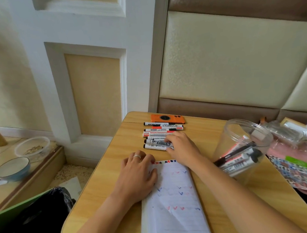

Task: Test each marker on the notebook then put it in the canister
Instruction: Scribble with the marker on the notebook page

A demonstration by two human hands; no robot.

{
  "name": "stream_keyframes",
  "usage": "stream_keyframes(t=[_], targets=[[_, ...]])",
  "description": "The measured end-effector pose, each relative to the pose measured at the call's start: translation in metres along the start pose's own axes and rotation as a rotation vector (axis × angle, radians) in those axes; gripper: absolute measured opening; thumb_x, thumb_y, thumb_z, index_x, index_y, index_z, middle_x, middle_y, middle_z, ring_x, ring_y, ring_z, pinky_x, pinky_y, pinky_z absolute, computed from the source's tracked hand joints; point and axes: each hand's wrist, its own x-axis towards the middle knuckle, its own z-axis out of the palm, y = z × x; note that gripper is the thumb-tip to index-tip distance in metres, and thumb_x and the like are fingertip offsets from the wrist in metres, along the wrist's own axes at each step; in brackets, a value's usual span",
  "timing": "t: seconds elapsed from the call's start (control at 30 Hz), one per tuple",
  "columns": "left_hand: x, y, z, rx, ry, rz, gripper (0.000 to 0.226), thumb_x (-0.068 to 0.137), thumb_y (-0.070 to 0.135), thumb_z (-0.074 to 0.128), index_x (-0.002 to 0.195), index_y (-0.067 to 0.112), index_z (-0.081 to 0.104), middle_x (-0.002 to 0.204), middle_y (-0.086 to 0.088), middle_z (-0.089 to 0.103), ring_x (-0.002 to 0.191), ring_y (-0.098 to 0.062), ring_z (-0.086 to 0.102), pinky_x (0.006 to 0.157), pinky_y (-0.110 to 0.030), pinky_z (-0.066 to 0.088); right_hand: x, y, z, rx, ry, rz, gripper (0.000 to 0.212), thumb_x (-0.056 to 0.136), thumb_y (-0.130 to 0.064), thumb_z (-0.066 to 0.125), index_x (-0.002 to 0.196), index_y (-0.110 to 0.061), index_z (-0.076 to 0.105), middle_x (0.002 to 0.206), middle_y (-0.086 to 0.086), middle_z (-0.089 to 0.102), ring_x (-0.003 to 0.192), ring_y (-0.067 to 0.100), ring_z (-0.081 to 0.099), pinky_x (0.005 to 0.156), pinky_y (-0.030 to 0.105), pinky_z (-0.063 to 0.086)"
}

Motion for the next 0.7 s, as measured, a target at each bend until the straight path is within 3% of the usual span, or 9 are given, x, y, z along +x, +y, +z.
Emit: stream_keyframes(t=[0.23,0.47,0.7], targets=[[-0.003,0.002,-0.007,-0.037,-0.022,0.028,0.036,0.087,0.051,0.032,0.116,0.037,0.048,0.119,0.014,0.043,0.117,-0.008,0.040,0.102,-0.031,0.027,-0.014,-0.004,-0.009,0.024,-0.055,0.003,0.034,0.094,-0.023,0.073,0.127,-0.022,0.065,0.128,-0.003,0.057,0.119,0.016,0.052,0.098,0.032,0.049],[-0.014,0.006,-0.013,-0.027,-0.054,0.059,0.031,0.093,0.048,0.041,0.120,0.036,0.049,0.123,0.013,0.043,0.119,-0.009,0.039,0.104,-0.031,0.027,-0.022,-0.007,-0.022,0.054,-0.173,0.024,0.050,0.089,-0.026,0.081,0.135,-0.021,0.060,0.128,-0.001,0.062,0.112,0.015,0.058,0.095,0.033,0.053],[-0.023,0.008,-0.014,-0.012,-0.037,0.069,0.033,0.095,0.049,0.040,0.124,0.036,0.048,0.128,0.012,0.044,0.121,-0.009,0.039,0.101,-0.030,0.028,-0.034,-0.011,-0.025,-0.188,-0.199,-0.104,0.033,0.098,-0.025,0.066,0.131,-0.022,0.067,0.124,0.000,0.063,0.110,0.021,0.061,0.086,0.036,0.055]])
